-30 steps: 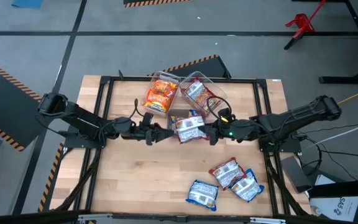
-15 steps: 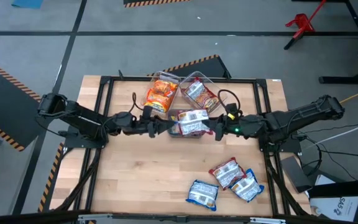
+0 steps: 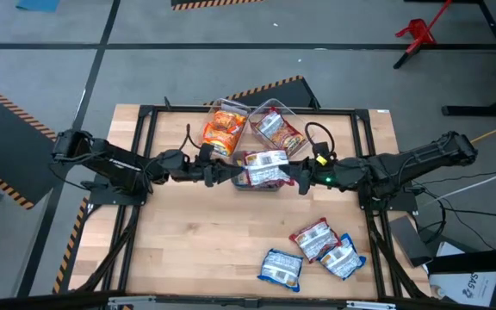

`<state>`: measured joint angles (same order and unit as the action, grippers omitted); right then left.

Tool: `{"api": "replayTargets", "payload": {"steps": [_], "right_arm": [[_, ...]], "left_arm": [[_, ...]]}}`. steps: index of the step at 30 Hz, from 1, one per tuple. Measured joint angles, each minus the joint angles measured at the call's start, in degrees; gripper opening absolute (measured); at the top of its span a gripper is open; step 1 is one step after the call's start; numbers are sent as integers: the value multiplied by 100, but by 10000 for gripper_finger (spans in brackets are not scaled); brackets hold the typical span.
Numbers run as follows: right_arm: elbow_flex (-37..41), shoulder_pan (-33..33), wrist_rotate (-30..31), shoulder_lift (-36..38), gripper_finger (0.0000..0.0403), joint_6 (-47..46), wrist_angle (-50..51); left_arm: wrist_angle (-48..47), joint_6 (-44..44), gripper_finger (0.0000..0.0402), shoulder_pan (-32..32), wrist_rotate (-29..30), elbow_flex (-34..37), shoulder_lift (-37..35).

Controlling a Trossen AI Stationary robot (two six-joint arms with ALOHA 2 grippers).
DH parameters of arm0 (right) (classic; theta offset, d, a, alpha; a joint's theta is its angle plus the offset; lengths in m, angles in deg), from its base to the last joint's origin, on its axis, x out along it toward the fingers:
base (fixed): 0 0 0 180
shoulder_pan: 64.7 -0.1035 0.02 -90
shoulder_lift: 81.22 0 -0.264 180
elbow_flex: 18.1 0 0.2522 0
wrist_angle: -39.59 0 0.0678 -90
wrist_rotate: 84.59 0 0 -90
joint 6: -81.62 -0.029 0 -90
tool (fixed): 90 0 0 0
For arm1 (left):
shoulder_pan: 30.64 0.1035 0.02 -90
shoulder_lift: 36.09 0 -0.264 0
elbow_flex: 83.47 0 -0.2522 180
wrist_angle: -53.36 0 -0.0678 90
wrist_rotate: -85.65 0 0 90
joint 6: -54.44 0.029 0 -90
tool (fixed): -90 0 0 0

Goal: Sort Maruchan noodles
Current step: Put the red noodle pack into the right transparent bin

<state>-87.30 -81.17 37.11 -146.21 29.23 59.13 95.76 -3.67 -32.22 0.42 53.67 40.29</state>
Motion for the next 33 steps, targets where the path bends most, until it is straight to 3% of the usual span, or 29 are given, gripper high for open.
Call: {"api": "replayTargets", "payload": {"steps": [7, 11, 26, 33], "right_arm": [[0, 0, 26, -20, 62, 30, -21], [-2, 0, 102, -57, 62, 31, -17], [-4, 0, 267, -119, 62, 197, -488], [-4, 0, 220, -416, 62, 430, -1023]], "left_arm": [[76, -148, 278, 149, 248, 0, 0], [359, -131, 297, 149, 514, 0, 0], [803, -131, 302, 75, 845, -36, 0], [106, 351, 302, 48, 675, -692, 52]]}}
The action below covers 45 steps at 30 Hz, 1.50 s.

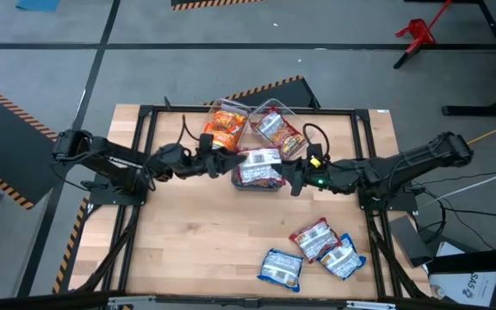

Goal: Sort Maruchan noodles
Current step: Put the red noodle pack into the right transparent bin

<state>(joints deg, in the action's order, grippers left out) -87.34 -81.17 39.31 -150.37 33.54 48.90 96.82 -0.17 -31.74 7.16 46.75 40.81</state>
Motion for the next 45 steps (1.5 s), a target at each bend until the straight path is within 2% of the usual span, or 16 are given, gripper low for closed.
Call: {"api": "replayTargets", "payload": {"steps": [10, 17, 20, 28, 33, 37, 45], "right_arm": [[3, 99, 3, -91, 62, 189, -356], [4, 233, -165, -93, 62, 195, -350], [4, 243, -241, -93, 62, 193, -366], [4, 240, -242, -93, 62, 189, -366], [4, 240, -260, -91, 64, 217, -345], [4, 240, -431, -89, 92, 506, -315], [9, 223, -508, 335, 216, 1094, -287]], "left_arm": [[-1097, 286, 302, -22, -495, -689, 40], [-1181, 273, 297, -102, -341, -690, 39], [-1182, 268, 277, -116, -223, -690, 39], [-1185, 273, 189, -116, -181, -690, 39], [-1170, 275, 166, -118, -179, -690, 39], [-1172, 269, 166, -120, -140, -690, 39], [-1172, 716, 164, -42, -2, -690, 35]]}}
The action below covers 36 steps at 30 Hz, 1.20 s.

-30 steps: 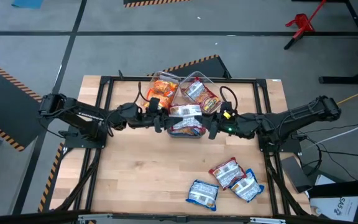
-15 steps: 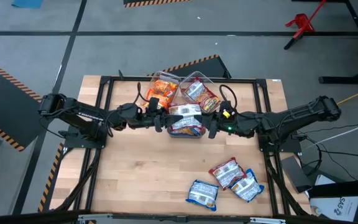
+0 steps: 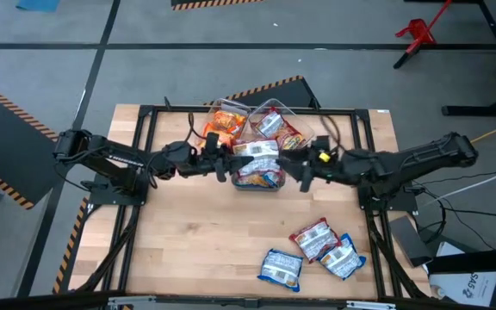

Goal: Sort Maruchan noodles
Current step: Put the red noodle pack into the right transparent bin

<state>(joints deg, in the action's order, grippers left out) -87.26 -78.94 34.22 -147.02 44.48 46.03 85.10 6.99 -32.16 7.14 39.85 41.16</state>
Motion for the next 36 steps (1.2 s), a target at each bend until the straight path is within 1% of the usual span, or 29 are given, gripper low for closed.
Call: {"api": "replayTargets", "payload": {"steps": [3, 5, 7, 9, 13, 17, 18, 22, 28, 32, 36], "right_arm": [[0, 0, 2, 334, 241, 28, 229], [0, 0, 2, 537, 246, 92, 358], [0, -2, 2, 706, 246, 149, 540], [0, -2, 2, 822, 242, 146, 680], [0, -2, 2, 887, 231, 153, 863], [0, -2, 4, 875, 222, 152, 1062], [-4, -2, 2, 864, 222, 154, 1111], [-2, -2, 5, 856, 221, 150, 1238], [-2, -2, 13, 857, 221, 148, 1302], [-2, -1, 44, 857, 221, 140, 1354], [-2, 0, 138, 857, 221, 141, 1354]], "left_arm": [[-26, 545, 164, 70, 21, 2, 0], [-52, 1226, 163, 125, 62, 1, 0], [-375, 1874, 163, 171, 199, -64, -4], [-1058, 2447, 163, 221, 386, -284, -2], [-2872, 3651, 163, 319, 1098, -1073, 15], [-4161, 5412, 163, 475, 1717, -1866, 251], [-4293, 5853, 163, 529, 1769, -2050, 339], [-4666, 7402, 163, 769, 1804, -2502, 705], [-4723, 9772, 164, 1101, 1788, -2623, 1364], [-4548, 11008, 164, 1386, 1778, -2615, 1881], [-3975, 11926, 165, 1638, 1419, -2616, 2326]]}}
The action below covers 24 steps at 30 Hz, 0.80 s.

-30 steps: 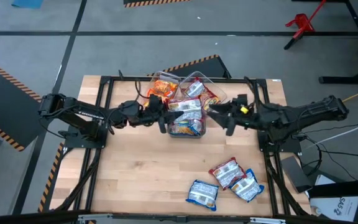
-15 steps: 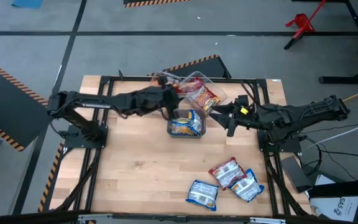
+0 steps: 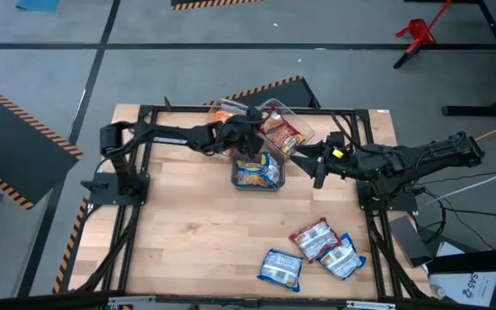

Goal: Sort Maruchan noodles
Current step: Put the red noodle pack into the right transparent bin

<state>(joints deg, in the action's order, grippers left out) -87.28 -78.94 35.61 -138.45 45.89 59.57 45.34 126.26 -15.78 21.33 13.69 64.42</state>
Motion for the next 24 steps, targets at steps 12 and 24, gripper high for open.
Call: {"api": "replayTargets", "payload": {"steps": [12, 24], "right_arm": [[0, 0, 85, 0, 221, 2, -5], [0, 2, 87, 0, 221, 68, 3]], "left_arm": [[899, 1283, 165, 413, -537, -2, 695], [944, 1285, 165, 845, -1456, -63, 692]]}}
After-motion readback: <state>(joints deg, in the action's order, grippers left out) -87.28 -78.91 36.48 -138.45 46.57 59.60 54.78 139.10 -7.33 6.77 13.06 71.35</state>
